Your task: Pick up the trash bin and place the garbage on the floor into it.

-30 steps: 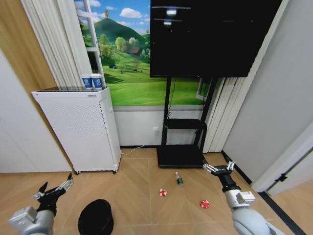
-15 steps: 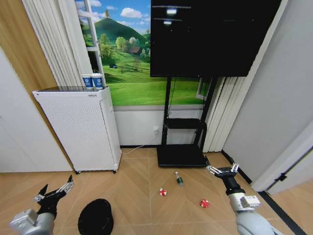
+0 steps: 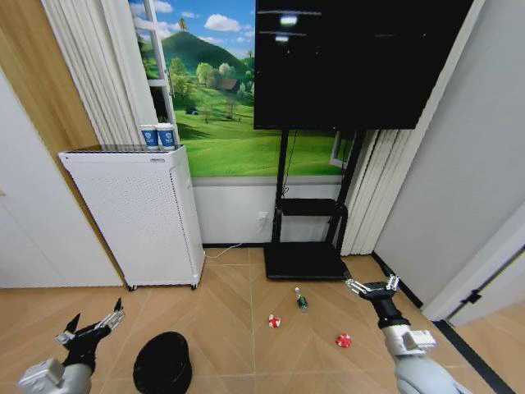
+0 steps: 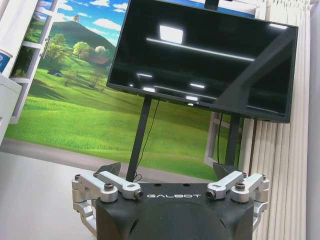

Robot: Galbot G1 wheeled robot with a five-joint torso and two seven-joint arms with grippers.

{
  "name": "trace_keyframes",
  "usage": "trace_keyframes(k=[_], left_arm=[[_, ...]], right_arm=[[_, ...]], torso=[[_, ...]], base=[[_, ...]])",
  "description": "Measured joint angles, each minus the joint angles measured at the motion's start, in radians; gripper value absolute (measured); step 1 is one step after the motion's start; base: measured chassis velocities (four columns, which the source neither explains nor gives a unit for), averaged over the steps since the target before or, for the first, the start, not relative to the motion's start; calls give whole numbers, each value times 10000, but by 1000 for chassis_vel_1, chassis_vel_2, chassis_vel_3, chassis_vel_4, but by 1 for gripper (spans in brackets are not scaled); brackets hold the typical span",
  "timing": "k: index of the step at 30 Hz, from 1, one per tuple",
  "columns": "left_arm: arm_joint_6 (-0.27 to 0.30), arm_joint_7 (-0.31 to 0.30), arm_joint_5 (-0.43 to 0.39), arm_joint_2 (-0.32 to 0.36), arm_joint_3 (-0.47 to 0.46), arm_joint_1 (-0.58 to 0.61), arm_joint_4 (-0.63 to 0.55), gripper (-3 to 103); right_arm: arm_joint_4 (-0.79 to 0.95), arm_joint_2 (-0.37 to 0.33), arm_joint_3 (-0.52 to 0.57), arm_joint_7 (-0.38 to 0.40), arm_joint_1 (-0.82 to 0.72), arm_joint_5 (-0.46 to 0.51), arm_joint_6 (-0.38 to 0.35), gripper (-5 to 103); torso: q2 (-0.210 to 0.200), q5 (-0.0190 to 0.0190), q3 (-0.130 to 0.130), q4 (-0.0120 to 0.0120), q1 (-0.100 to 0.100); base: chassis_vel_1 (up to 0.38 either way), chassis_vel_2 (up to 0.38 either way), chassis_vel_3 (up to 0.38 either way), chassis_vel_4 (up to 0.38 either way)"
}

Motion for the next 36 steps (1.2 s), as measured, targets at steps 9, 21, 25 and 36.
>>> trace_keyframes(k=[9,21,25,36], left_arm=[[197,-165,-144,-47,93,-66,-24,100],[196,-192,-260,100,151,-119,51,100],[182,-192,-192,56,192,-44,124,100],[170,-184,49,-17,415,15,565,100]], right_arm=[[-85,-51,-156,51,248,112,34,100],[469,15,-997,69,173,-158,-176,100],[158,132,-1442,192,584,-134,-226,100],[-927,591,-2549,188,1321,-249,-17,100]], torso=[[-279,-1,-154,0,-123],[-860,-2,-497,-3,-363],[-1024,-2,-590,2,-433],[-1440,-2,-836,-2,-605]], base=[[0,0,0,0],[0,0,0,0],[0,0,0,0],[0,0,0,0]])
